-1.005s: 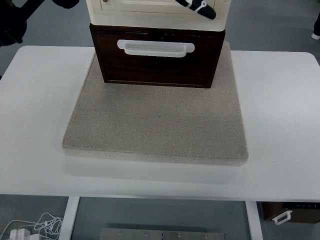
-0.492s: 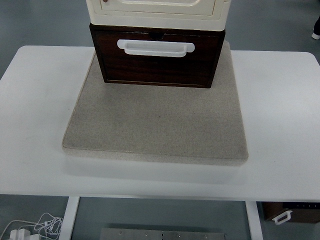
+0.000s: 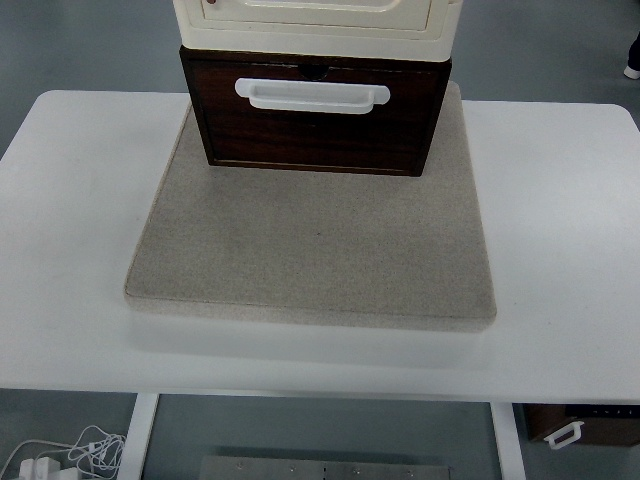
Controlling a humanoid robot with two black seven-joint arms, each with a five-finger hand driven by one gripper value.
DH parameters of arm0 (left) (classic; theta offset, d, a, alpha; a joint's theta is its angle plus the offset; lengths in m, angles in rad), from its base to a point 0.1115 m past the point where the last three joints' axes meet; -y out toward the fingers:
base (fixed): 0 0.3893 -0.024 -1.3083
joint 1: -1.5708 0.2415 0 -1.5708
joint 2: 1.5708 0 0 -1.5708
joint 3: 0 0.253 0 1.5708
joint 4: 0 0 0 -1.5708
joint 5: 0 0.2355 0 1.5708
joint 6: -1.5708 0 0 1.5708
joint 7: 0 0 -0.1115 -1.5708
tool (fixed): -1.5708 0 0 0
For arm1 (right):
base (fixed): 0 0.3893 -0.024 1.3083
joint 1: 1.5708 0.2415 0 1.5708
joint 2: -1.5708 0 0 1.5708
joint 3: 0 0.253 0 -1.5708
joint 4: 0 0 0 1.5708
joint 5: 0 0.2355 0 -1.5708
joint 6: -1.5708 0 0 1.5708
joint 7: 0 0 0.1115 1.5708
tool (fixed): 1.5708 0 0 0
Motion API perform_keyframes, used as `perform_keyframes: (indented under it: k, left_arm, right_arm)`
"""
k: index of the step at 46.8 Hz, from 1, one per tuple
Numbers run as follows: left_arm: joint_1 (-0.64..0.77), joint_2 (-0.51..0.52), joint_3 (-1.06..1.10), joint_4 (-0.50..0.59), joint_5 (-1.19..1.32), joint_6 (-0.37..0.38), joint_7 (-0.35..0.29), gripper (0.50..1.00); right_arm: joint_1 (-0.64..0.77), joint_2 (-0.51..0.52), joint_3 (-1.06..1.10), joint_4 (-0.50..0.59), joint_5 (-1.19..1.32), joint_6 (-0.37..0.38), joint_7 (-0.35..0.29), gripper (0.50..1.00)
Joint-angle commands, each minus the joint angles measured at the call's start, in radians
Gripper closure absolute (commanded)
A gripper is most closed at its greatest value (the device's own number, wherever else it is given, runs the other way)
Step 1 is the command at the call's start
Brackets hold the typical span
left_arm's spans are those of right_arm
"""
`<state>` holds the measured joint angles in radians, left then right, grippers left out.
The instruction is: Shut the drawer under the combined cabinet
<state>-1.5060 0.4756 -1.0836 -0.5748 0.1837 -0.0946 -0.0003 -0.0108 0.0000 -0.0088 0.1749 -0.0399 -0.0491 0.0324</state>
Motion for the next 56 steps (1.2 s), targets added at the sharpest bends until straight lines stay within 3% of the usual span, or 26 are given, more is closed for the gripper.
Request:
perform_keyframes:
  k: [1, 12, 41, 56]
  left_arm:
    - [-0.002, 0.021, 0.010, 0.071, -0.055, 0.001, 0.006, 0.506]
    - [0.027, 0.011, 0.008, 0.242, -0.110, -0.014, 0.080, 0.506]
    - [0.296, -0.097, 0.007, 0.254, -0.282, -0.047, 0.125, 0.506]
    - [0.409, -0.135, 0.004, 0.292, -0.357, -0.195, 0.120, 0.504]
  right_arm:
    - [0.000, 0.000, 0.000, 0.000, 0.000, 0.000, 0.000, 0.548]
    - [0.000, 0.000, 0.000, 0.000, 0.000, 0.000, 0.000, 0.548]
    - [0.000, 0.000, 0.003, 0.000, 0.002, 0.002, 0.000, 0.548]
    - [-0.001, 0.000, 0.006, 0.000, 0.002, 0.003, 0.000, 0.548]
